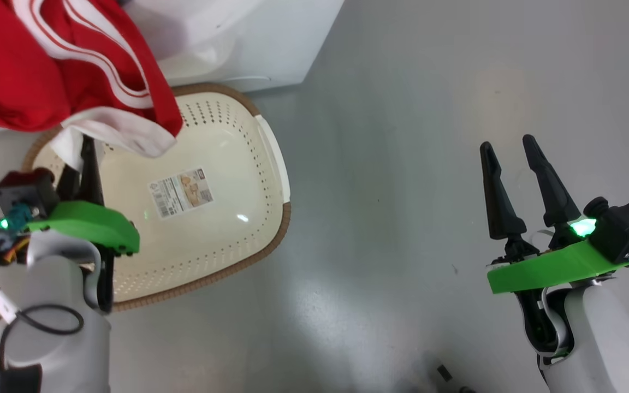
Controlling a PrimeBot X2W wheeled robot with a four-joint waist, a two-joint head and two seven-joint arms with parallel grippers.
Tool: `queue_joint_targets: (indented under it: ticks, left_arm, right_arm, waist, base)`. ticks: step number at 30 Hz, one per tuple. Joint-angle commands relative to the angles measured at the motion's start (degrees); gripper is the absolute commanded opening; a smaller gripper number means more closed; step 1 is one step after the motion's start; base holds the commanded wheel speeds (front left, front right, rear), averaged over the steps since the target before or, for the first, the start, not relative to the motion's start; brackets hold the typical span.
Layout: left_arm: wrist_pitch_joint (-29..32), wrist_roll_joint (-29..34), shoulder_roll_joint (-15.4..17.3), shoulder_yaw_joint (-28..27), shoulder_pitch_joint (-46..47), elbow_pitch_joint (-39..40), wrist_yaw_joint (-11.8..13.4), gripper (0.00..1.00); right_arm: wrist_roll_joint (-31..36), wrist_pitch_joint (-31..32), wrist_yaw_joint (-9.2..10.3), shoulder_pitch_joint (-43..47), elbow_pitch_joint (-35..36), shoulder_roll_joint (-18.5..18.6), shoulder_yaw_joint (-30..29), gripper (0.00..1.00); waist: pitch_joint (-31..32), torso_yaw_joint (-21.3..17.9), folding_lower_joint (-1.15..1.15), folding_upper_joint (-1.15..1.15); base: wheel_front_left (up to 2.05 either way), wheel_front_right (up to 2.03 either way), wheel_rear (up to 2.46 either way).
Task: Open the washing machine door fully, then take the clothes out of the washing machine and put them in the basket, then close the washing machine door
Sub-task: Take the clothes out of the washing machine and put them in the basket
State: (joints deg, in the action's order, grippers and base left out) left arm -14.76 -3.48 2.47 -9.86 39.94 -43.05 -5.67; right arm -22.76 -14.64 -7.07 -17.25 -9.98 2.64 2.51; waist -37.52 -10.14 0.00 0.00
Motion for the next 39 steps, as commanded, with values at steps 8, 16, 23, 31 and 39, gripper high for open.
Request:
queue_joint_targets:
  ticks: [8, 16, 23, 31, 39]
  left_arm:
    - [-0.24, 1.17, 2.42, -1.39, 3.12, -2.8, -0.11, 0.32]
    - [-0.24, 1.28, 2.4, -1.49, 2.99, -3.23, -0.2, 0.64]
    - [-0.24, 0.78, 1.95, -1.68, 1.84, -2.53, -0.45, 1.0]
    - [-0.24, -0.63, 1.09, -1.59, -0.38, 1.57, -1.11, 1.0]
    - [-0.24, -2.31, 0.53, -0.58, -3.76, 6.67, -1.57, 1.0]
  right_arm:
    - [-1.03, -0.36, -0.42, -0.67, 1.37, 0.24, 1.89, 1.0]
    - [-0.83, -0.36, -0.42, -0.44, 1.24, 0.23, 1.68, 1.0]
    - [-0.19, -0.36, -0.42, -0.18, 1.23, 0.23, 1.4, 1.0]
    - [0.55, -0.36, -0.42, 0.21, 1.08, 0.23, 0.59, 1.0]
    - [1.47, -0.36, -0.42, 0.82, 1.0, 0.23, -0.07, 1.0]
  waist:
    - [-2.53, -1.55, 0.0, 0.0]
    - [-2.1, -1.53, 0.0, 0.0]
    - [-1.36, -0.78, 0.0, 0.0]
    - [-0.26, 0.52, 0.0, 0.0]
    - [1.07, 2.11, 0.0, 0.0]
  base:
    - [0.0, 0.0, 0.0]
    - [0.0, 0.0, 0.0]
    - [0.0, 0.0, 0.0]
    - [0.0, 0.0, 0.0]
    - [0.0, 0.0, 0.0]
